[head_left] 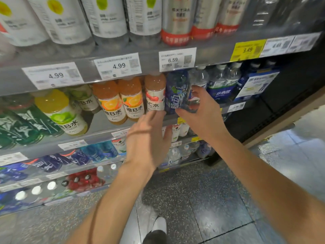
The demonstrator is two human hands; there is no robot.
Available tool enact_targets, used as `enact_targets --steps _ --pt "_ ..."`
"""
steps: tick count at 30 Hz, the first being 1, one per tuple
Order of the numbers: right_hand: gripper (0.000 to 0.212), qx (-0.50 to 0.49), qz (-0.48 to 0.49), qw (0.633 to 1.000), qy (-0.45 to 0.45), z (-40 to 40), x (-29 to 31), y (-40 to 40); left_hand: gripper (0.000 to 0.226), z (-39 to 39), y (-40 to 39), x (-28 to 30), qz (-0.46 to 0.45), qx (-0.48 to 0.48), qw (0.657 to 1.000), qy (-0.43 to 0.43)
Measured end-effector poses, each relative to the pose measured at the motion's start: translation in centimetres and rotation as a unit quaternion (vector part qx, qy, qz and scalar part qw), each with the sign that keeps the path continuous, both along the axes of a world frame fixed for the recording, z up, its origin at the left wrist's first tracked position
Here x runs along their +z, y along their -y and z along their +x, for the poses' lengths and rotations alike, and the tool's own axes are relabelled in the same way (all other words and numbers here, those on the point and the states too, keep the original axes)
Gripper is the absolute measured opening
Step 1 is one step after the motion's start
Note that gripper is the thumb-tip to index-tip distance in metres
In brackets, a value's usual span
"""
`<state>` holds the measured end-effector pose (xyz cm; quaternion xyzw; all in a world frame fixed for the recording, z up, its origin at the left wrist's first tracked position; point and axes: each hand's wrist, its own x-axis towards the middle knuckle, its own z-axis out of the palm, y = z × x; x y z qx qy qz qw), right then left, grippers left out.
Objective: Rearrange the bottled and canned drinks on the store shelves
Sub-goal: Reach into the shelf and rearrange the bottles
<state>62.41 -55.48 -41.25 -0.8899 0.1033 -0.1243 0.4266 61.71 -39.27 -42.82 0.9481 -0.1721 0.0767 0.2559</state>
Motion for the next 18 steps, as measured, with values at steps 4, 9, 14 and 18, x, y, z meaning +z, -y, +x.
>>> enact_targets --steps 4,9,14,18 --pt "0.073 0.002 -0.001 1.0 0.004 2.4 -0.8 0.4 0.038 1.6 0.9 -0.3 0.005 -0.003 1.0 -0.011" --pt "0.079 -0.007 -0.036 0.999 0.014 6.0 -1.1 1.2 0.035 3.9 1.4 -0.5 0.013 -0.016 1.0 -0.016" --pt "0.08 -0.02 -0.032 0.999 0.029 8.5 -1.8 1.0 0.03 5.5 1.8 -1.8 -0.016 -0.037 0.999 0.004" --pt "0.081 -0.037 -0.062 0.994 0.077 9.3 -2.7 1.0 0.033 6.0 2.1 -2.0 -0.018 -0.038 0.999 0.011"
